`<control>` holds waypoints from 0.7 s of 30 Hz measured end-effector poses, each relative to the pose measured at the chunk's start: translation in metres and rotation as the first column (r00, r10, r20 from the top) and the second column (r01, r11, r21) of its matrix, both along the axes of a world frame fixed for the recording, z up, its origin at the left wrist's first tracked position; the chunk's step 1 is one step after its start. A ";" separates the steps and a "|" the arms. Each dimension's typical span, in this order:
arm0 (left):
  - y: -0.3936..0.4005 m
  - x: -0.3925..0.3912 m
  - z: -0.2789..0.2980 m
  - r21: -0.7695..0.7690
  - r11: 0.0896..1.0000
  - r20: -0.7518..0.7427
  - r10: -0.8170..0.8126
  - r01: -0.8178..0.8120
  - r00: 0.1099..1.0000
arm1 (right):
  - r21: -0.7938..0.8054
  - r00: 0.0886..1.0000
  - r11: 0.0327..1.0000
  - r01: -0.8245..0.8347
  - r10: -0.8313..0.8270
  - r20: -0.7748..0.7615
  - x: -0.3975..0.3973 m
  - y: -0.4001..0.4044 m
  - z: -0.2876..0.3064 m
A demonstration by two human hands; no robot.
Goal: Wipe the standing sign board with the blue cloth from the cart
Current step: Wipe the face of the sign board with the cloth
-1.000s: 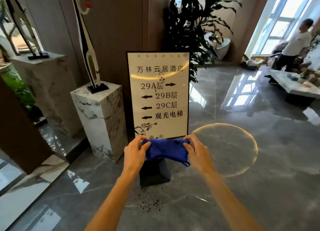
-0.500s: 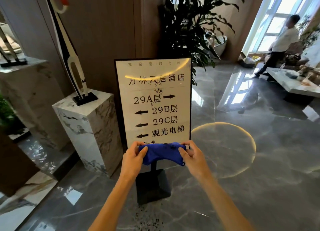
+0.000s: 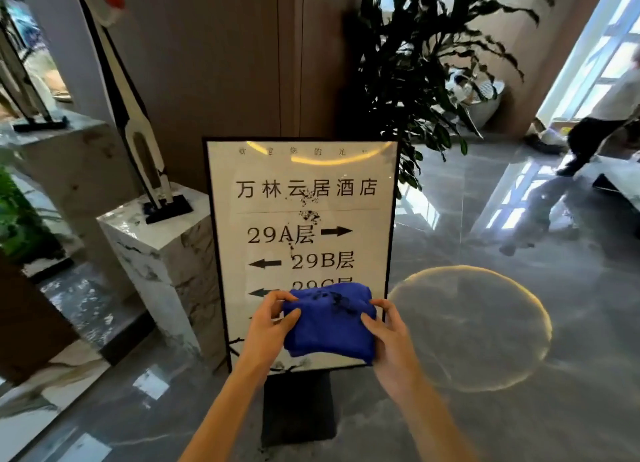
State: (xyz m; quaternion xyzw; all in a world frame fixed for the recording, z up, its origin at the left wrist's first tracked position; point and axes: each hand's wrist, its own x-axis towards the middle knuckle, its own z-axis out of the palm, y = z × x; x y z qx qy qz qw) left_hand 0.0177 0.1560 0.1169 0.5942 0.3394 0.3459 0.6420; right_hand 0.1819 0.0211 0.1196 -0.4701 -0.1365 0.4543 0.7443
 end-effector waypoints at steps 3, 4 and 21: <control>0.005 0.022 -0.003 -0.029 0.999 0.042 -0.015 0.017 0.999 | 0.014 0.983 0.996 -0.088 0.089 -0.158 0.025 0.004 0.000; 0.007 0.027 -0.004 -0.038 0.999 0.053 -0.022 0.024 0.998 | 0.014 0.969 0.988 -0.151 0.151 -0.194 0.031 0.005 0.001; 0.046 0.078 -0.003 -0.020 0.981 0.004 -0.192 0.192 0.981 | -0.006 0.897 0.979 -0.202 0.182 -0.403 0.066 0.038 -0.005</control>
